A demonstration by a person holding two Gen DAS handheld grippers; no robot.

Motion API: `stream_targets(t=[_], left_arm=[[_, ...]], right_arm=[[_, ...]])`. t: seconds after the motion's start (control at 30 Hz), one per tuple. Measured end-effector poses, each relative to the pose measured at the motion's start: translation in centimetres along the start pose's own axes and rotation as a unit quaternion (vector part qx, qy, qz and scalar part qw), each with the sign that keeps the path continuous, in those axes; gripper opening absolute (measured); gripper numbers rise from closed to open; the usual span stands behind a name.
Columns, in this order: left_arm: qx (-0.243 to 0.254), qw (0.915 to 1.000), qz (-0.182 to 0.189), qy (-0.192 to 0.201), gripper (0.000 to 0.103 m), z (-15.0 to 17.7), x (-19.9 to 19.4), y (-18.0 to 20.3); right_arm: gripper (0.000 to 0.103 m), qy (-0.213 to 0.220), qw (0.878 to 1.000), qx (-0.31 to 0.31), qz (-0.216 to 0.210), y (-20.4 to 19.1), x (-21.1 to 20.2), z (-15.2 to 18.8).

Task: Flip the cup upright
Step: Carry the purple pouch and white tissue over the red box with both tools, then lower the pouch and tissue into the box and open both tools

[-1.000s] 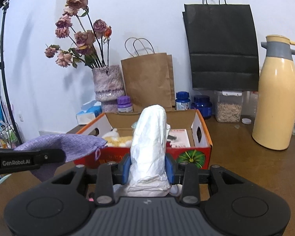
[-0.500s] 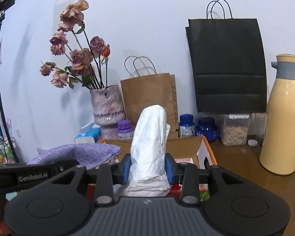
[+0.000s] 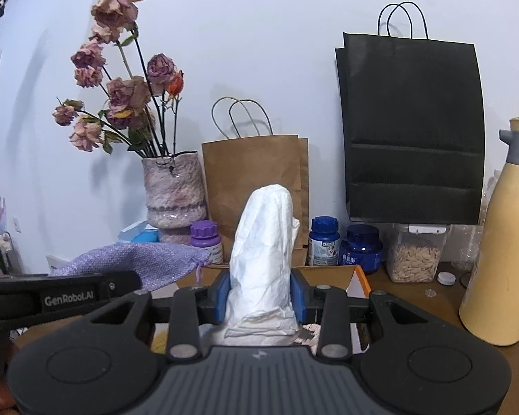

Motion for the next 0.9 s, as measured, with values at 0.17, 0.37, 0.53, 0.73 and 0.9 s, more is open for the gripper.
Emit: stream_targets(t=[0.17, 0.37, 0.53, 0.73, 0.9], left_arm=[[0.007, 1.0, -0.005, -0.005, 0.018, -0.4, 2.3, -0.1], [0.019, 0.9997, -0.011, -0.013, 0.018, -0.5, 4.7, 0.0], [0.026, 0.9992, -0.019, -0.025, 0.018, 0.0, 6.4, -0.5], [0.027, 0.9984, -0.03, -0.04, 0.018, 0.9, 7.9, -1.5], [0.029, 0.998, -0.029, -0.049, 0.023, 1.1, 8.1, -1.6]], right_arm=[[0.035, -0.013, 1.0, -0.002, 0.004, 0.3, 2.1, -0.3], [0.035, -0.031, 1.0, -0.002, 0.006, 0.7, 4.5, -0.1], [0.035, -0.047, 0.999, 0.004, 0.011, 1.3, 6.4, 0.8], [0.035, -0.067, 0.998, 0.004, 0.008, 1.2, 8.2, 2.6], [0.035, -0.074, 0.997, 0.005, 0.016, 1.6, 8.9, 3.1]])
Point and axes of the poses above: each gripper's, at about its wrist camera, not at the fingertips, and x roughly the way its jaws point, y to its right, z to its underside, the point moved 10 cm from there along x, roughly the way its jaws point, and after that the axes turned 8 degrees about z, right-handed, at the moved point
